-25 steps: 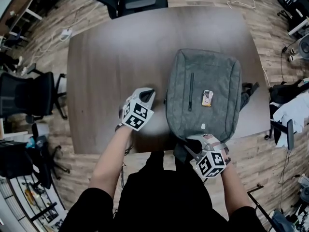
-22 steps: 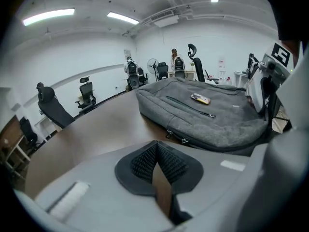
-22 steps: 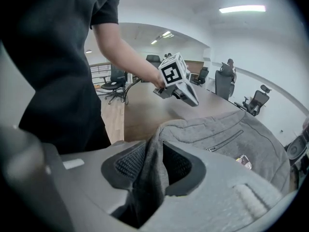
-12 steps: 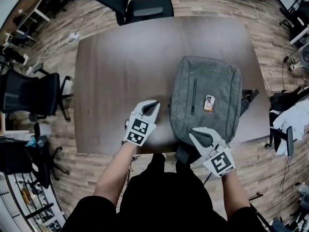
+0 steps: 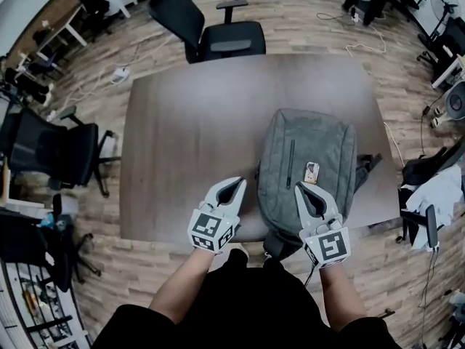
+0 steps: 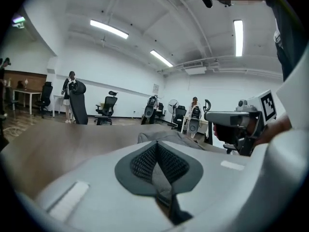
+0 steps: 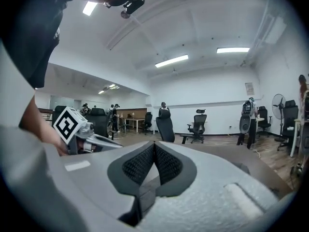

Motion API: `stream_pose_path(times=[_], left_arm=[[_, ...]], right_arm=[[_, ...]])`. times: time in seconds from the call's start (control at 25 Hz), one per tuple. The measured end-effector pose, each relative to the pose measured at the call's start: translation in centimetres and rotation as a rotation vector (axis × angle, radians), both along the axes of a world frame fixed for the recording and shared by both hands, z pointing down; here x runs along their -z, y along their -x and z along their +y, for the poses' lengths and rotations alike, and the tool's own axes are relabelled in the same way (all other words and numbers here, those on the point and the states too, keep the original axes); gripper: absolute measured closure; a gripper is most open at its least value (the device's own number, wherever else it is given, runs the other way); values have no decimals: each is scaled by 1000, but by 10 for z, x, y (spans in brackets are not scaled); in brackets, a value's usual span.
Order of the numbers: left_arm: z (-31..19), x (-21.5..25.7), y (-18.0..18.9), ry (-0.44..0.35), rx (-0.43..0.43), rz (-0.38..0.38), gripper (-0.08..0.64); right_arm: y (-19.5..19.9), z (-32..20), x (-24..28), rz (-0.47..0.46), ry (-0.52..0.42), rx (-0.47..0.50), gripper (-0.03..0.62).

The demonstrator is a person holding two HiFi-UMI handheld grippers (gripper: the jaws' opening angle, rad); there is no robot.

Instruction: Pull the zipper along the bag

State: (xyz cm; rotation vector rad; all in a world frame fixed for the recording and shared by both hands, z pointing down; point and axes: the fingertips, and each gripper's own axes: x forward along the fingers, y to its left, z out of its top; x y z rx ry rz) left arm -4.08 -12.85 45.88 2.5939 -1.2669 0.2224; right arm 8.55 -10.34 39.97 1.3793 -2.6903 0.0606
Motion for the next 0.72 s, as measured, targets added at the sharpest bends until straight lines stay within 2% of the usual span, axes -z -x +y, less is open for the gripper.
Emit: stream_pose_path(times=[0.28, 0.52, 0.72], left_arm=[[3, 31, -8, -82, -11, 17, 540], [-1, 54, -8, -142, 3, 20, 540], [1, 62, -10, -158, -2, 19, 540]], right_arm=[[6, 2, 23, 61, -71, -12, 592], [3, 5, 31, 60, -93, -39, 592], [1, 5, 40, 54, -113, -61, 592]])
